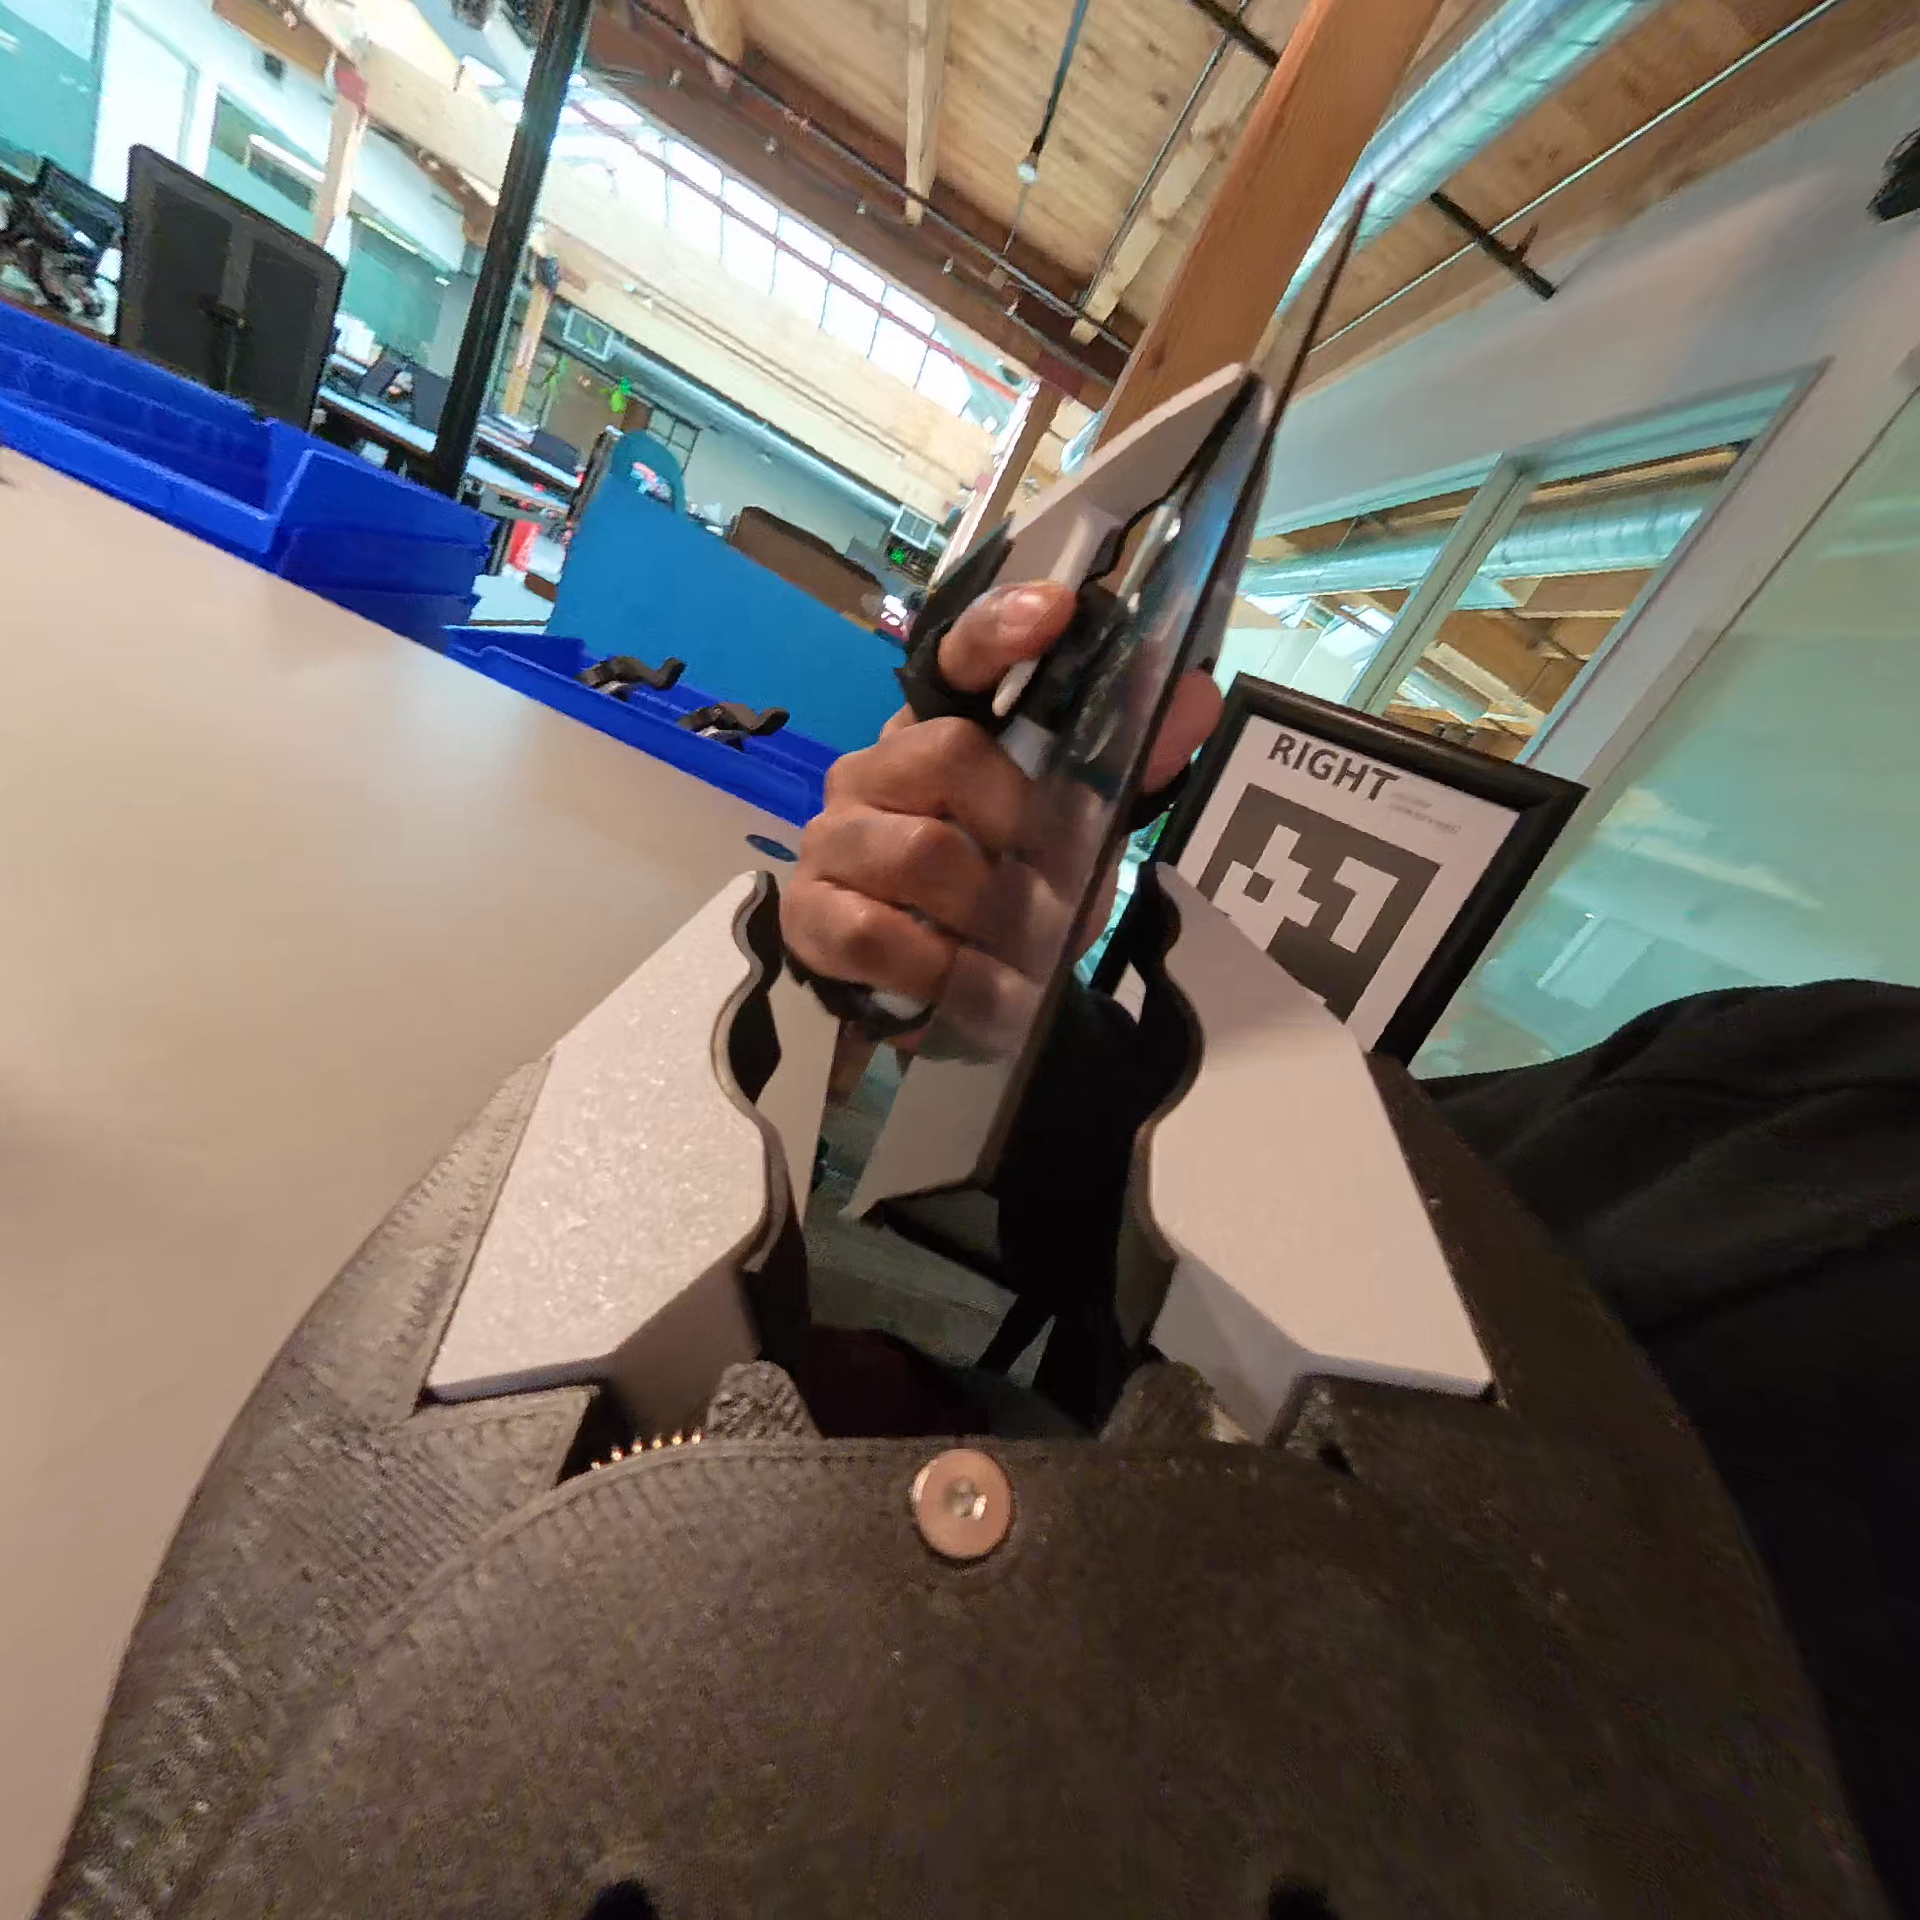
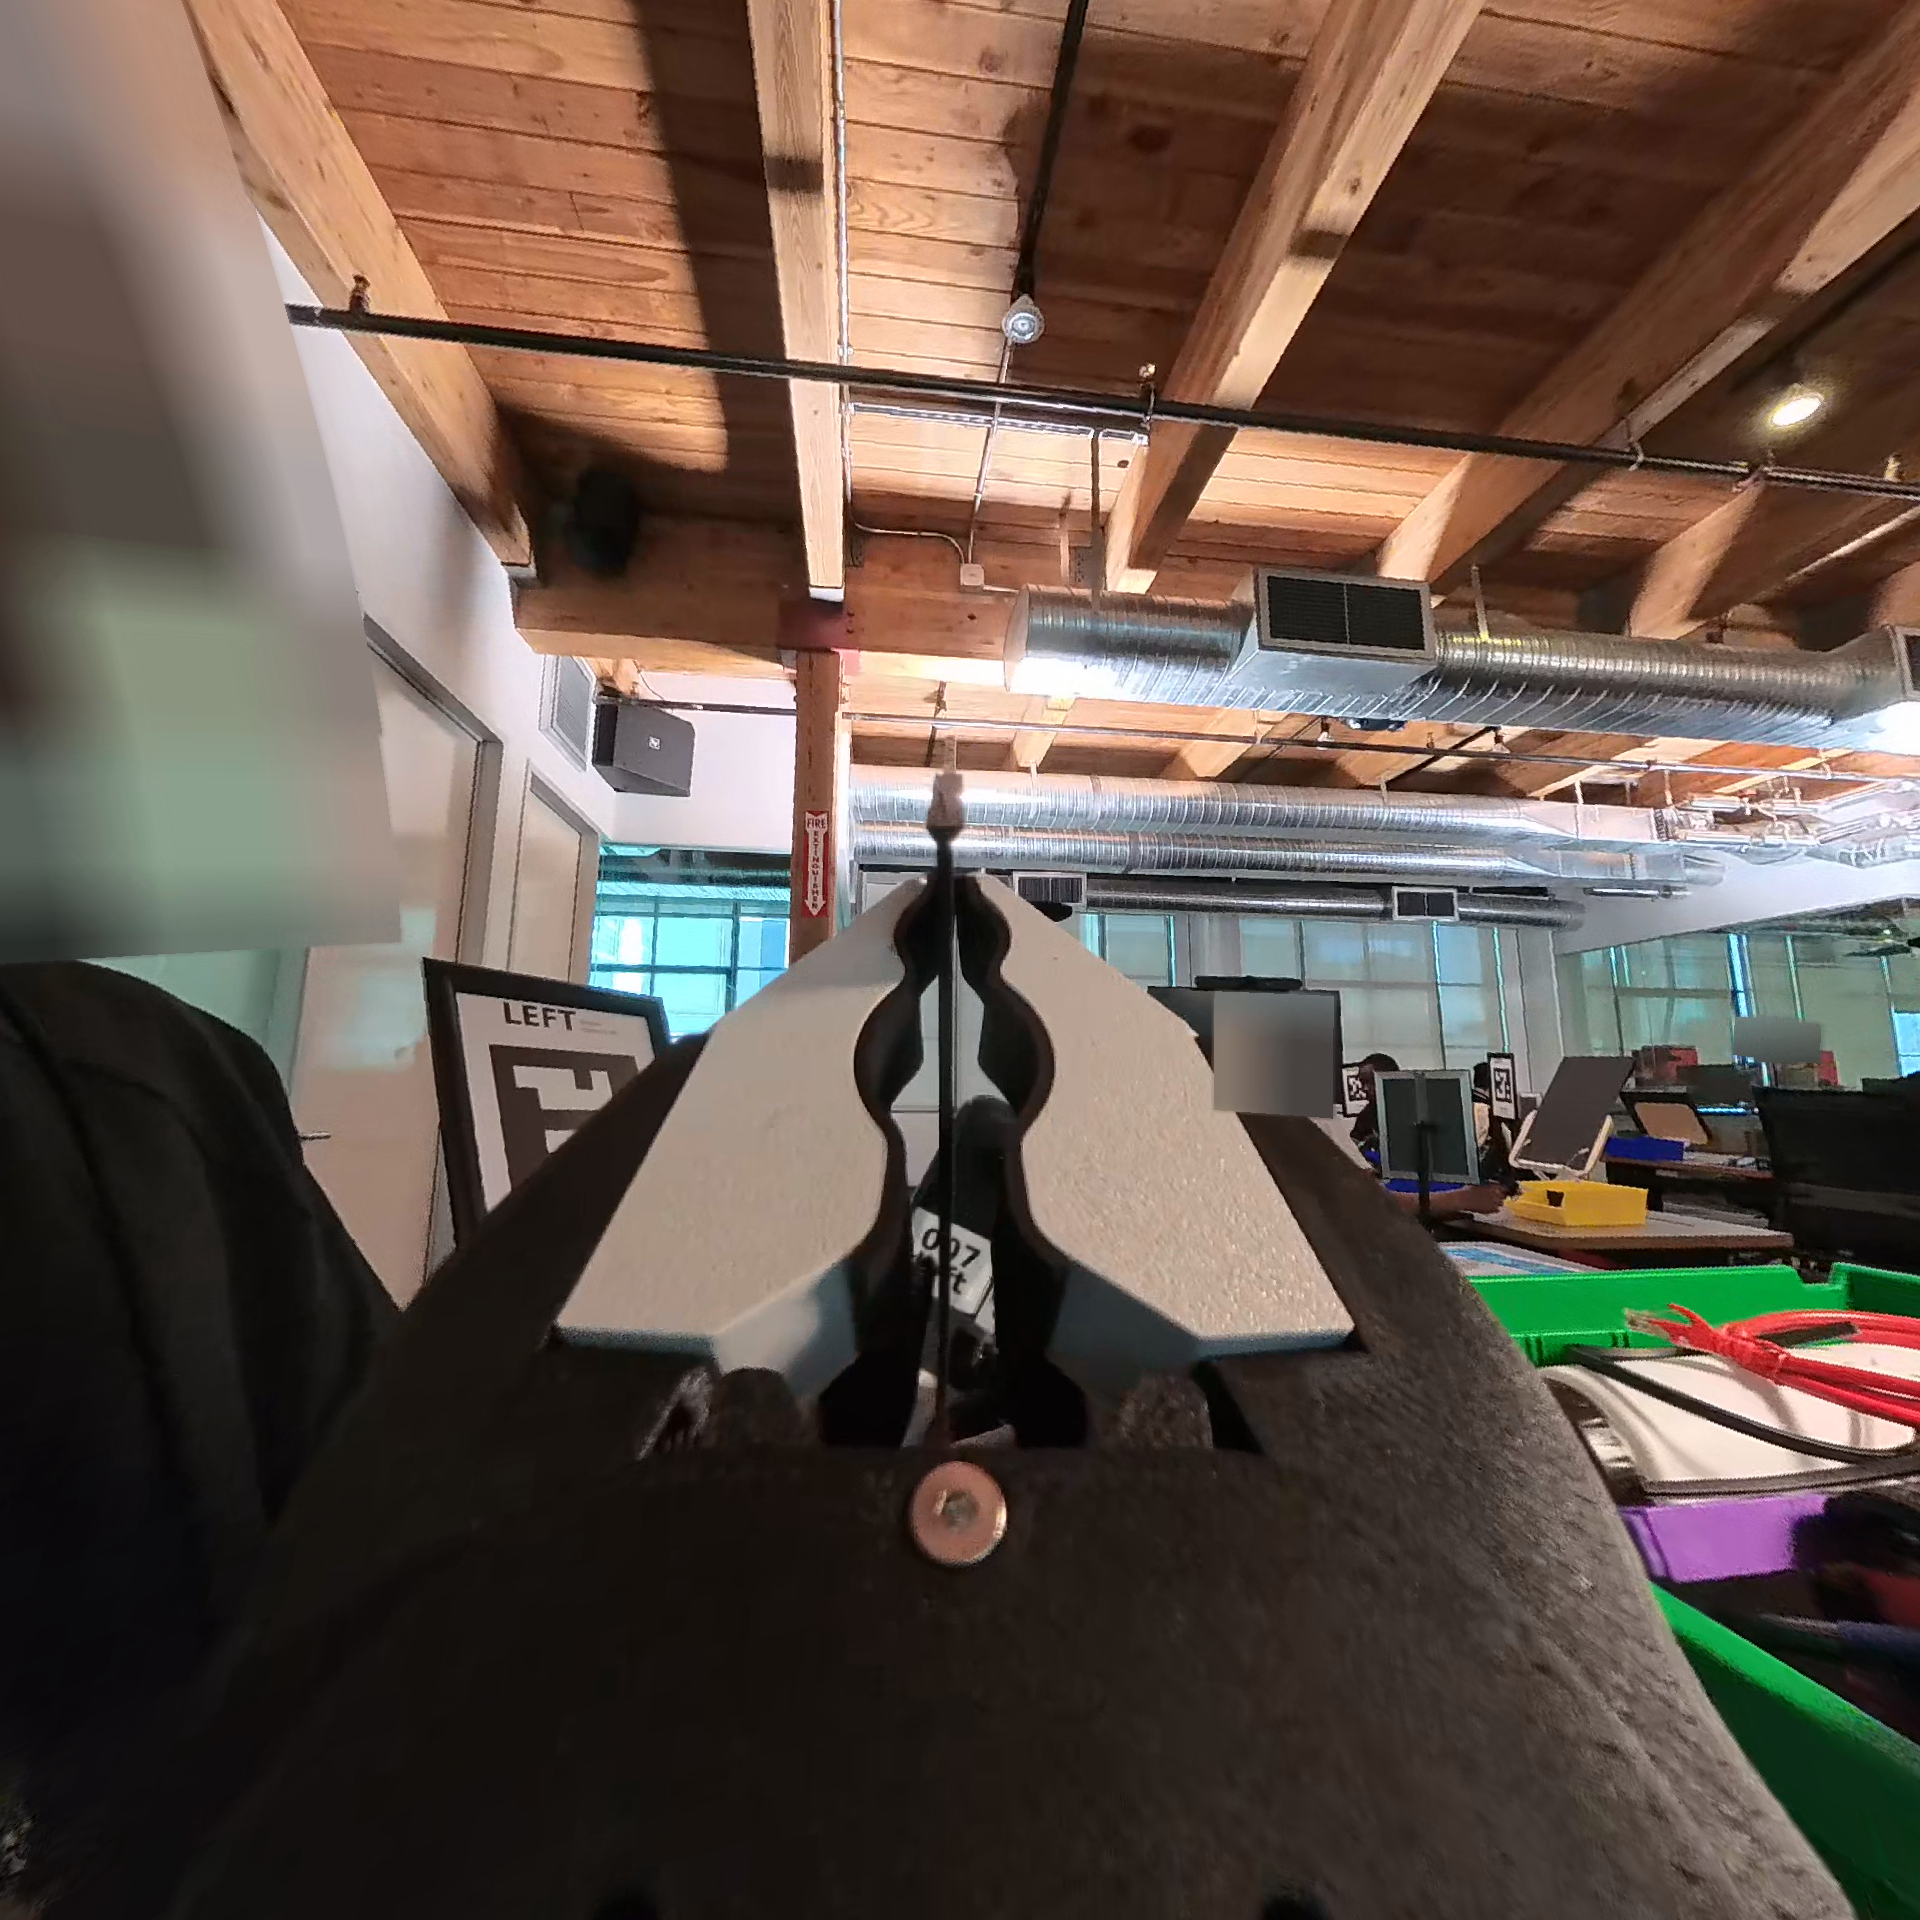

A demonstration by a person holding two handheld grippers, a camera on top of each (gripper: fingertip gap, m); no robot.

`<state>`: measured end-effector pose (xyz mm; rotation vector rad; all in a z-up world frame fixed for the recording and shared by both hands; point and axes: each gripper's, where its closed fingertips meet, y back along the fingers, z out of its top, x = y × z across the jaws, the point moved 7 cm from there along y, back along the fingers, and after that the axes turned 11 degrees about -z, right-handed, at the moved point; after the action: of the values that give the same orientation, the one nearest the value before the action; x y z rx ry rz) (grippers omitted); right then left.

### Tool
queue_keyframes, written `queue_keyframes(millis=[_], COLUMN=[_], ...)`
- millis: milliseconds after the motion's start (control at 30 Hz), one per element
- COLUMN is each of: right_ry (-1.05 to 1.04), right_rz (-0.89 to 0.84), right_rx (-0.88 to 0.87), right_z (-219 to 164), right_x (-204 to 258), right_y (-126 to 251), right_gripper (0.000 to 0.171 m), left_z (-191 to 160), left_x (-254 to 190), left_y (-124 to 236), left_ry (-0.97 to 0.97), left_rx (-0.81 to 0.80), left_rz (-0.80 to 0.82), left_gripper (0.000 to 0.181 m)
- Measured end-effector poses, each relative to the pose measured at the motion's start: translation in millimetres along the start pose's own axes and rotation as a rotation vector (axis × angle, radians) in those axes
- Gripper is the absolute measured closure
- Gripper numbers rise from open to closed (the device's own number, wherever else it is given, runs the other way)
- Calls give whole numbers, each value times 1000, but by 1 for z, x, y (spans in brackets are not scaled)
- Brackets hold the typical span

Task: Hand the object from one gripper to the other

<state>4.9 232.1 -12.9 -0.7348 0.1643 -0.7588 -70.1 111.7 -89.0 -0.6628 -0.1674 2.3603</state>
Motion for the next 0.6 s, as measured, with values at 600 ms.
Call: queue_keyframes(millis=[600], right_ry=[74], right_rz=[-192], right_rx=[203], right_z=[-16], right_x=[-36], right_y=[11], right_gripper=[160], left_z=[40], left_x=[-19], left_y=[33], left_ry=[-182], left_rx=[-133], left_rz=[104], left_gripper=[180])
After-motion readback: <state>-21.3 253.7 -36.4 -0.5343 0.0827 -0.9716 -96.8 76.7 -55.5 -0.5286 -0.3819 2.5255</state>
